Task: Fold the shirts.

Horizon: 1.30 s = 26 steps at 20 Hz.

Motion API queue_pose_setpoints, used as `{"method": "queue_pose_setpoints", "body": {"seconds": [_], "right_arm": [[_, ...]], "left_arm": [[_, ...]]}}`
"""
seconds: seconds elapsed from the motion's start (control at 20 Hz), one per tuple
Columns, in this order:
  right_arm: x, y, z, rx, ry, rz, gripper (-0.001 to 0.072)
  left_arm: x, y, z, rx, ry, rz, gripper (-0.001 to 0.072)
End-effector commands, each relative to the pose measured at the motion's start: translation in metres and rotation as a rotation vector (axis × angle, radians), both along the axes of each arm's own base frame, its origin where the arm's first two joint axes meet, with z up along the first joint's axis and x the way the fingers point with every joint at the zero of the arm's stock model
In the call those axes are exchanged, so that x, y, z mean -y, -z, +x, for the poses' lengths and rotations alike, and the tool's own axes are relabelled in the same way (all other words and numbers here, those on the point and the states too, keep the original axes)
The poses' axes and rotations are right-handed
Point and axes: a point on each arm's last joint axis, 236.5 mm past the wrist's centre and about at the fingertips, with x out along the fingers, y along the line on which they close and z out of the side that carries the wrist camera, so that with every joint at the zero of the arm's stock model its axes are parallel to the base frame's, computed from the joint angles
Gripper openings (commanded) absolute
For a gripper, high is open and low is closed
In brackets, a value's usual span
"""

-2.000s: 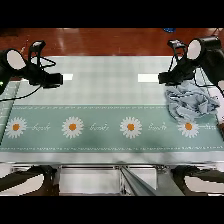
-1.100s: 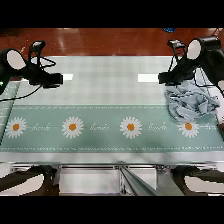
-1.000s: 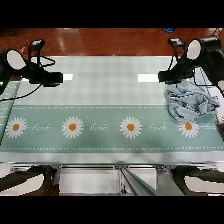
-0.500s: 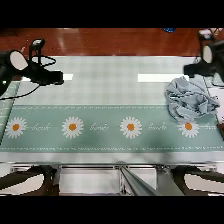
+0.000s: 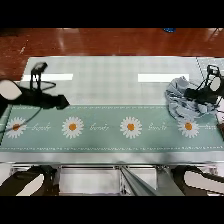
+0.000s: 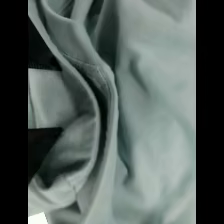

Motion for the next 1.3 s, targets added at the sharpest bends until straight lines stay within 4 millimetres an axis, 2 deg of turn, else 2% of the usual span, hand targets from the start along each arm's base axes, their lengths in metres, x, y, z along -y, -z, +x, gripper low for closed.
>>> {"method": "queue_pose_setpoints", "body": {"seconds": [0.0, 0.1, 0.15, 0.2, 0.25, 0.3, 0.35, 0.45, 0.6, 0.7, 0.75, 0.8, 0.9, 1.0, 1.1, 1.2, 1.25], "right_arm": [[-0.014, 0.029, 0.008, 0.022, 0.052, 0.104, 0.0404], [-0.024, 0.04, 0.008, 0.005, 0.031, 0.143, 0.0401], [-0.028, 0.044, 0.007, -0.005, 0.034, 0.165, 0.0312], [-0.036, 0.044, 0.006, -0.011, 0.032, 0.197, 0.0112], [-0.046, 0.039, 0.008, -0.001, 0.016, 0.235, 0.0018], [-0.053, 0.027, 0.014, 0.027, -0.015, 0.259, 0.0019], [-0.058, 0.005, 0.023, 0.077, -0.044, 0.271, 0.0019], [-0.06, -0.059, 0.042, 0.215, -0.106, 0.24, 0.0019], [-0.072, -0.187, 0.052, 0.465, -0.235, 0.157, 0.0018], [-0.093, -0.277, 0.041, 0.659, -0.322, 0.13, 0.0018], [-0.108, -0.316, 0.032, 0.747, -0.365, 0.125, 0.0018], [-0.122, -0.354, 0.022, 0.83, -0.407, 0.118, 0.0018], [-0.148, -0.418, 0.002, 0.964, -0.481, 0.102, 0.0018], [-0.178, -0.468, -0.017, 1.06, -0.564, 0.126, 0.0018], [-0.212, -0.504, -0.038, 1.141, -0.654, 0.181, 0.0018], [-0.25, -0.518, -0.058, 1.168, -0.753, 0.268, 0.0018], [-0.267, -0.513, -0.065, 1.143, -0.806, 0.301, 0.0018]], "left_arm": [[0.01, 0.029, -0.02, -0.03, -0.042, -0.066, 0.0508], [0.015, 0.025, -0.006, 0.017, -0.082, -0.105, 0.0508], [0.016, 0.021, 0.002, 0.047, -0.102, -0.124, 0.0508], [0.018, 0.016, 0.01, 0.078, -0.122, -0.141, 0.0508], [0.022, 0.009, 0.015, 0.094, -0.139, -0.173, 0.0508], [0.026, 0.002, 0.017, 0.101, -0.142, -0.195, 0.0507], [0.028, -0.004, 0.015, 0.099, -0.127, -0.198, 0.0508], [0.025, -0.023, 0.003, 0.105, -0.059, -0.19, 0.0508], [0.006, -0.059, -0.017, 0.181, -0.042, -0.18, 0.0508], [-0.003, -0.082, -0.038, 0.241, -0.033, -0.167, 0.0507], [-0.003, -0.091, -0.047, 0.281, -0.034, -0.166, 0.0508], [0.001, -0.097, -0.055, 0.31, -0.041, -0.184, 0.0508], [0.007, -0.099, -0.071, 0.345, -0.035, -0.208, 0.0508], [0.008, -0.094, -0.08, 0.352, -0.04, -0.212, 0.0508], [0.009, -0.09, -0.083, 0.324, -0.079, -0.238, 0.0508], [0.009, -0.088, -0.081, 0.297, -0.116, -0.258, 0.0508], [0.009, -0.087, -0.081, 0.295, -0.116, -0.257, 0.0508]]}}
